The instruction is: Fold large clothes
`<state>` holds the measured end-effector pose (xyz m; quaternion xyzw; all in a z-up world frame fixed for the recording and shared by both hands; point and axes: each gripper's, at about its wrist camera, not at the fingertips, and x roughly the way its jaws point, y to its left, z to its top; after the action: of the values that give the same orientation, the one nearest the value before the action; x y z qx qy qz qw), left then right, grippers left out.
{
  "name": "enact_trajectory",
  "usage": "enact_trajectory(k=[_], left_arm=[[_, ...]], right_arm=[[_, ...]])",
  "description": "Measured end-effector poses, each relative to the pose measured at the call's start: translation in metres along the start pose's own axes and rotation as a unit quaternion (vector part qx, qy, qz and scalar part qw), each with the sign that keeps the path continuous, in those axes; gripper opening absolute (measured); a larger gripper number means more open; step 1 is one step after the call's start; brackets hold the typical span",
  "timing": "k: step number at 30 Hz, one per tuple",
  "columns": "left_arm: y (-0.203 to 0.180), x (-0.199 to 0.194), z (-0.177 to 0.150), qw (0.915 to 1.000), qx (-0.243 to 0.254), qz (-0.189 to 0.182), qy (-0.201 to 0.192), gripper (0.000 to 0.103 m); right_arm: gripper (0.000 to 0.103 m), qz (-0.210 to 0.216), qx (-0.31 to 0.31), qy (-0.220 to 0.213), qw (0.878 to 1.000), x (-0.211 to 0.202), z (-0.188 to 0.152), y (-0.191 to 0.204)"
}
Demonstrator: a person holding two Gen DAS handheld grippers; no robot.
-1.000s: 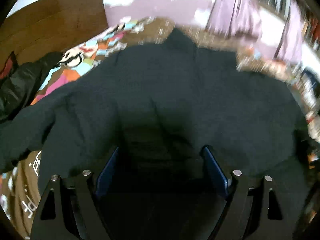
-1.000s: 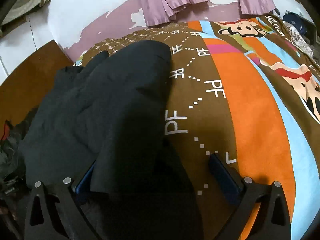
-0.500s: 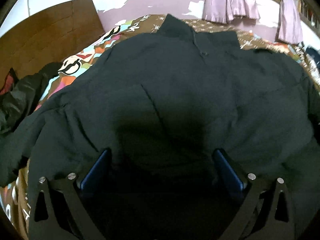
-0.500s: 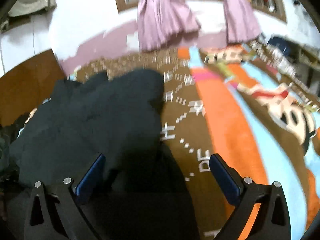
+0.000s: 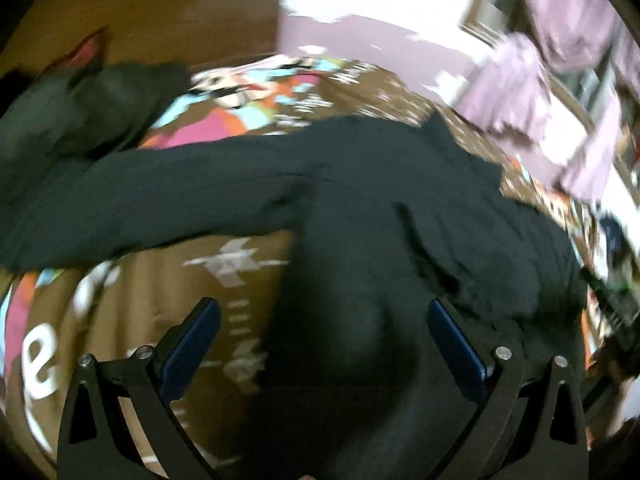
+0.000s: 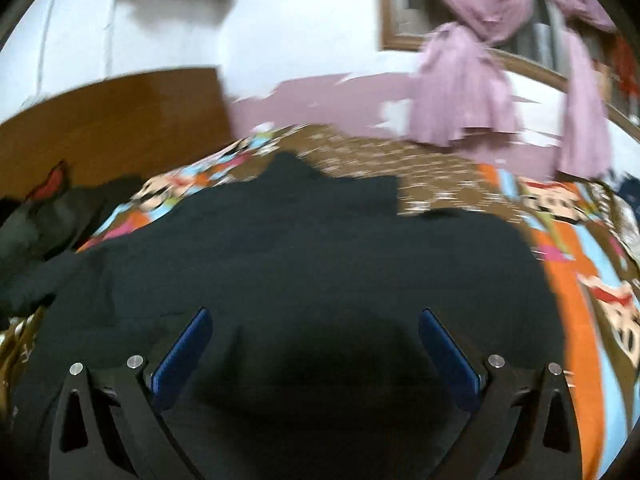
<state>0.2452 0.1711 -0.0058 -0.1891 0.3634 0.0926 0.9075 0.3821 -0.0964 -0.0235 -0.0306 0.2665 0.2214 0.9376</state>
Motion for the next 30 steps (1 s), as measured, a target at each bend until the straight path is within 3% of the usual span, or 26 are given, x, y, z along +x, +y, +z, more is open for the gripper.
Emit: enact_trajectory(k=[4, 7, 9, 11, 18, 23, 27, 28, 29, 30], left_arm=[[0.063, -0.027, 0.005, 0.995, -0.099, -0.005, -0.012, 0.101], [0.107, -0.041, 0.01, 0.9851, -0.171, 0.005, -0.014, 0.101], [0.132, -0.048, 0.012, 0.9776, -0.209, 0.008, -0.023, 0.101], [0.156, -0.051, 0.015, 0.9682, -0.247, 0.023, -0.028, 0.101], [0.228, -0.027, 0.023, 0.9221, -0.386, 0.023, -0.006, 0.101], [0.259, -0.013, 0.032, 0.901, -0.433, 0.029, -0.005, 0.101], [0.272, -0.011, 0.028, 0.8772, -0.479, 0.03, -0.008, 0.098], [0.275, -0.013, 0.028, 0.8732, -0.486, 0.03, -0.014, 0.09], [0.277, -0.014, 0.029, 0.8734, -0.486, 0.032, -0.016, 0.07], [0.277, -0.017, 0.031, 0.8793, -0.475, 0.032, -0.016, 0.057]], right_arm=[[0.103, 0.018, -0.027, 0.014, 0.999, 0.031, 0.006, 0.051], [0.103, 0.025, -0.036, 0.028, 0.999, 0.051, 0.006, 0.075], [0.103, 0.01, -0.053, 0.06, 0.997, 0.071, -0.002, 0.087], [0.103, 0.012, -0.065, 0.099, 0.993, 0.095, -0.014, 0.095], [0.103, 0.053, -0.03, 0.092, 0.994, 0.099, -0.023, 0.078], [0.103, 0.049, -0.033, 0.086, 0.995, 0.096, -0.025, 0.081], [0.103, 0.046, -0.036, 0.083, 0.995, 0.095, -0.027, 0.083], [0.103, 0.045, -0.037, 0.083, 0.995, 0.095, -0.027, 0.082], [0.103, 0.045, -0.037, 0.083, 0.995, 0.094, -0.027, 0.082], [0.103, 0.045, -0.036, 0.081, 0.995, 0.094, -0.027, 0.082]])
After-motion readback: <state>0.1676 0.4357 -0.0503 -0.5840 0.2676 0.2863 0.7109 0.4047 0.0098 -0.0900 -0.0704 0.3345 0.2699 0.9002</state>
